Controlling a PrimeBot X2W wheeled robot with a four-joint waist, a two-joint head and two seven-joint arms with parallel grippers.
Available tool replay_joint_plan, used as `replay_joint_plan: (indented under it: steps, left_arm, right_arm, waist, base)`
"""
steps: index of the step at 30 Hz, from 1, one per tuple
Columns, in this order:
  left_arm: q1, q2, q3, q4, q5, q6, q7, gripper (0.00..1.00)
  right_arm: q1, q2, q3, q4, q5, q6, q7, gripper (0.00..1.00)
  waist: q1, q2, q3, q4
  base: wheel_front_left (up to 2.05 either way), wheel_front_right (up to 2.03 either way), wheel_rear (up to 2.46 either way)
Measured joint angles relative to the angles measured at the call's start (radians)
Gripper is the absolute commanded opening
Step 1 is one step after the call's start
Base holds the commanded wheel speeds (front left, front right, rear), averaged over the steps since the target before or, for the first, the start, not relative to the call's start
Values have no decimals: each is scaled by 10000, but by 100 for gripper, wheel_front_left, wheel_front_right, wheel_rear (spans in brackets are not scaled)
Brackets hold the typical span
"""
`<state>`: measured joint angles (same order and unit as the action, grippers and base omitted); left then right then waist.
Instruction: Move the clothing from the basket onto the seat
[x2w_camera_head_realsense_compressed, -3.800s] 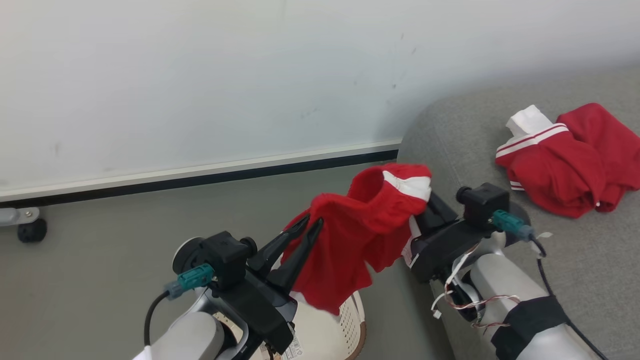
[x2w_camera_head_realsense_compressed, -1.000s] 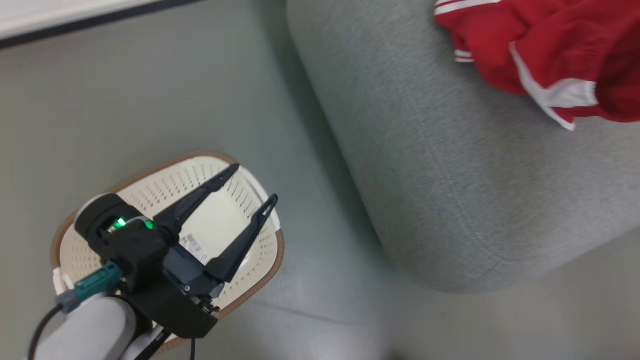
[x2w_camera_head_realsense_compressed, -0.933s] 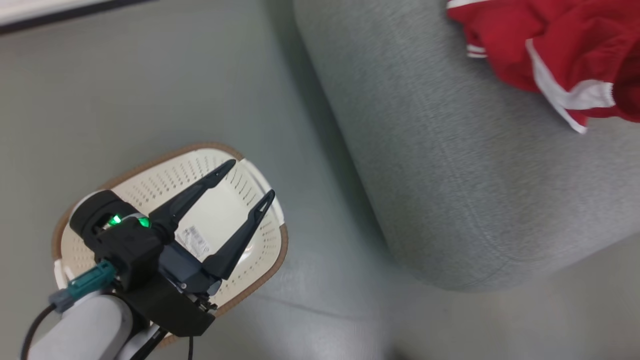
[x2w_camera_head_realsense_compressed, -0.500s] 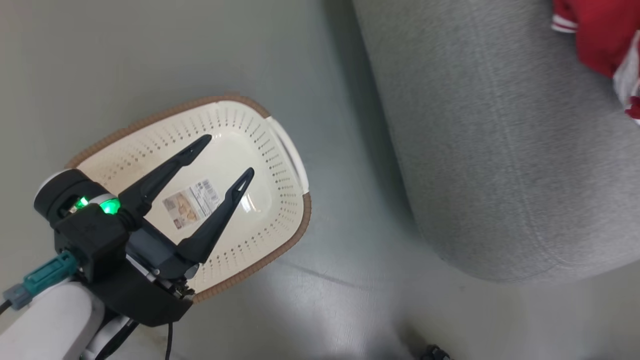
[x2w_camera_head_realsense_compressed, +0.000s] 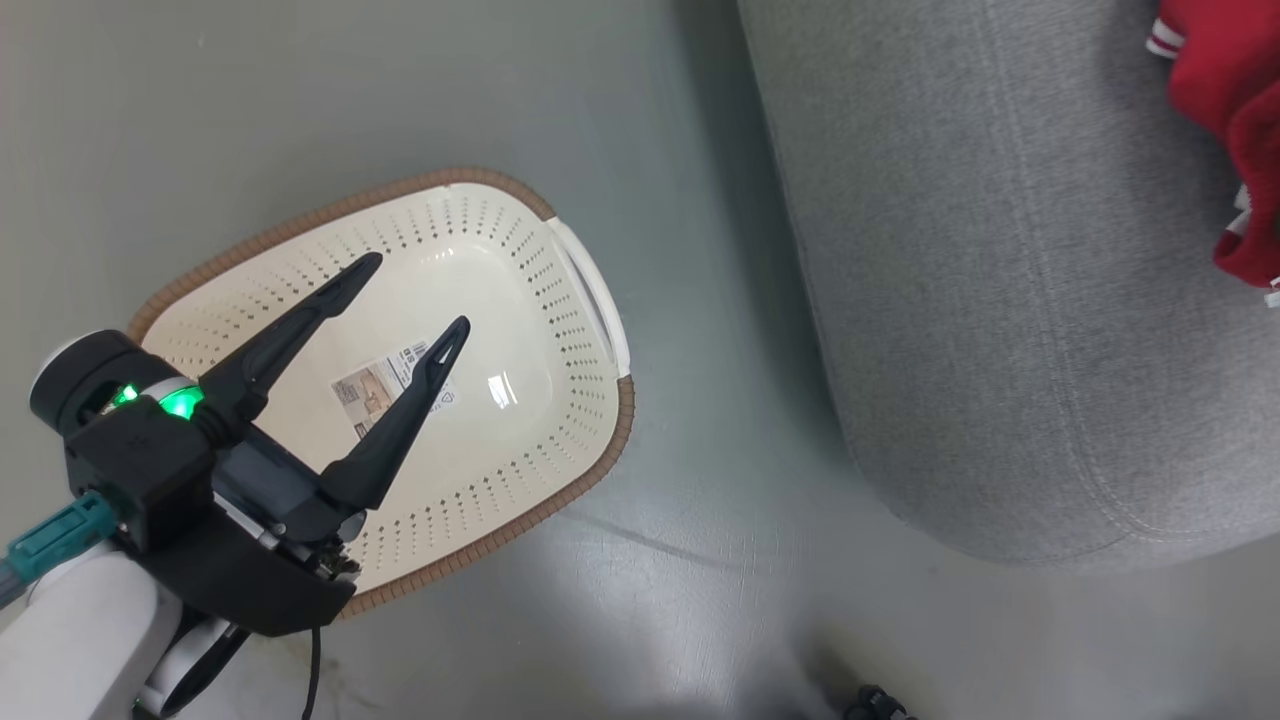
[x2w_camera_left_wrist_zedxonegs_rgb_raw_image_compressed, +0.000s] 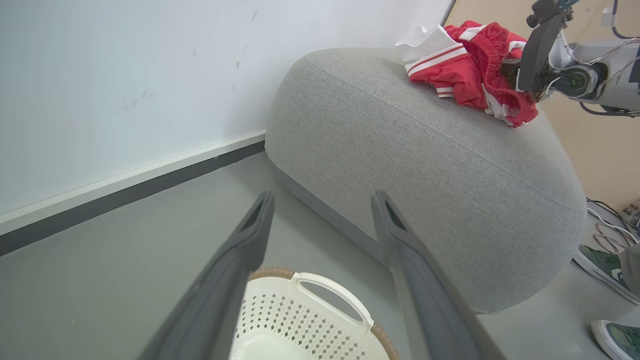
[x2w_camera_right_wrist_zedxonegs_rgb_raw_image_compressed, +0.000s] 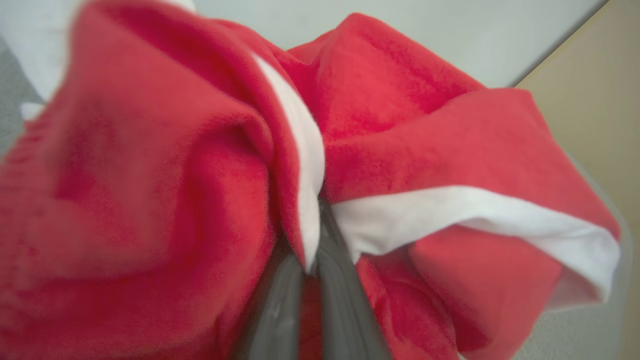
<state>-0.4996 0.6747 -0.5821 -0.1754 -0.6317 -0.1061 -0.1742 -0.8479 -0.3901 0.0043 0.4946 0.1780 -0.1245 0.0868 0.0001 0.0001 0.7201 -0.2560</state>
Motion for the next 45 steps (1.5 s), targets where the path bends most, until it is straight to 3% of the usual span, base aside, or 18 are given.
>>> replay_joint_plan:
  steps: [1, 2, 3, 13, 16, 22, 31, 37, 45]
  left_arm:
    - [0, -13, -2, 36, -6, 2, -46, 100]
    - [0, -29, -2, 81, -6, 0, -54, 100]
    - [0, -54, -4, 123, -6, 0, -94, 100]
    - [92, -422, -25, 884, -123, -2, -368, 100]
    - [217, -518, -13, 1116, -380, -2, -405, 100]
    - [616, -656, 107, 1469, -510, 42, -541, 100]
    - [1013, -978, 309, 1804, -614, 286, -658, 100]
    - [1305, -1204, 660, 2115, -715, 583, -706, 100]
    - [1773, -1776, 890, 2715, -1126, 932, -746, 100]
  right_arm:
    - [-1, 0, 17, 40, -46, 0, -13, 53]
    - [-4, 19, 38, 81, -102, 0, -19, 96]
    - [-9, 52, 42, 134, -146, 0, -65, 100]
    - [-56, 48, 255, 813, -376, 44, -67, 100]
    - [198, -56, 525, 834, -374, 504, 15, 100]
    - [851, -263, 748, 598, -382, 859, -2, 100]
    - [1781, -525, 918, -819, -395, 1356, -629, 100]
    - [2349, -205, 1043, -2274, -196, 1603, -1012, 100]
    - [3478, -130, 1080, -3317, 121, 1774, -1346, 100]
  waist:
    - [0, 0, -48, -21]
    - [-1, 0, -103, -42]
    - [-2, 0, -161, -62]
    - [-1, 0, -1086, -227]
    - [-2, -1, -1453, -289]
    - [-3, -1, -2233, -438]
    - [-3, -2, -3469, -614]
    - [-3, -2, -4453, -576]
    - [-3, -3, -5545, -261]
  base:
    - [0, 0, 0]
    - [0, 0, 0]
    - [0, 0, 0]
    - [0, 0, 0]
    - [0, 0, 0]
    - [0, 0, 0]
    - [0, 0, 0]
    - [0, 0, 0]
    - [0, 0, 0]
